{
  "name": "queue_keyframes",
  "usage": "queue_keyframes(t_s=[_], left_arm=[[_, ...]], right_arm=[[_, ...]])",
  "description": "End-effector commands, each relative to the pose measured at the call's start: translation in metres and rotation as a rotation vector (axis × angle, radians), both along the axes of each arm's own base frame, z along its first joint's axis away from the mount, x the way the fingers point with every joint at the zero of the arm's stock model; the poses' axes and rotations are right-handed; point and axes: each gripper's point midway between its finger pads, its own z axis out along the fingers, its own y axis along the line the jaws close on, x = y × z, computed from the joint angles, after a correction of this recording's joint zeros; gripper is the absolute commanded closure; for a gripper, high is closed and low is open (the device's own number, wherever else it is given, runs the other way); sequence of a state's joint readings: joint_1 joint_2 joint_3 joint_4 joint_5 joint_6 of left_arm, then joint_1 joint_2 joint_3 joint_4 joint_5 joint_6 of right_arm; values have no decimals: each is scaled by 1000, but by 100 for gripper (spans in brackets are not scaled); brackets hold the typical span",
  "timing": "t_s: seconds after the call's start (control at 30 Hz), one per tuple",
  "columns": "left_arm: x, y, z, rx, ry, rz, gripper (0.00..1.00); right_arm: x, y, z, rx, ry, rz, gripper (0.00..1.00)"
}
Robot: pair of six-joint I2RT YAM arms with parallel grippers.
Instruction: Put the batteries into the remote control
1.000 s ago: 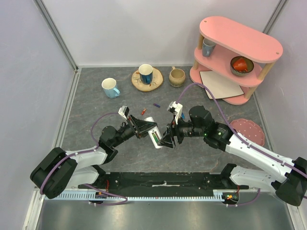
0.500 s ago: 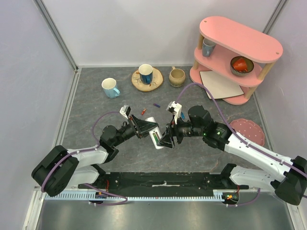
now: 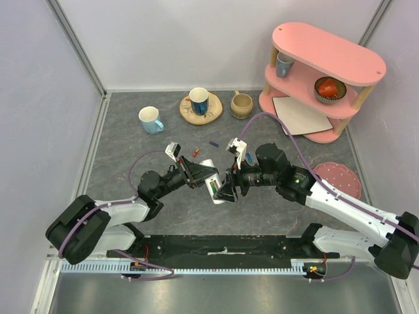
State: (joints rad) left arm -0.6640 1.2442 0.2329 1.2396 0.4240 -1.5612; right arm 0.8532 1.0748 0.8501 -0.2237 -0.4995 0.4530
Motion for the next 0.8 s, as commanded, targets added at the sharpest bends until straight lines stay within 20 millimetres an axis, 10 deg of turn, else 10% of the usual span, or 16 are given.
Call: queue_keyframes(t_s=[0.0,0.77], left_arm=[[-22,-3,48,-109,-193,-83,98],[-34,-5,57,-143,-251,-129,98]], right_arm=[[17,3,15,27,-50,-43,26],[23,-1,9,53,25,-42,27]])
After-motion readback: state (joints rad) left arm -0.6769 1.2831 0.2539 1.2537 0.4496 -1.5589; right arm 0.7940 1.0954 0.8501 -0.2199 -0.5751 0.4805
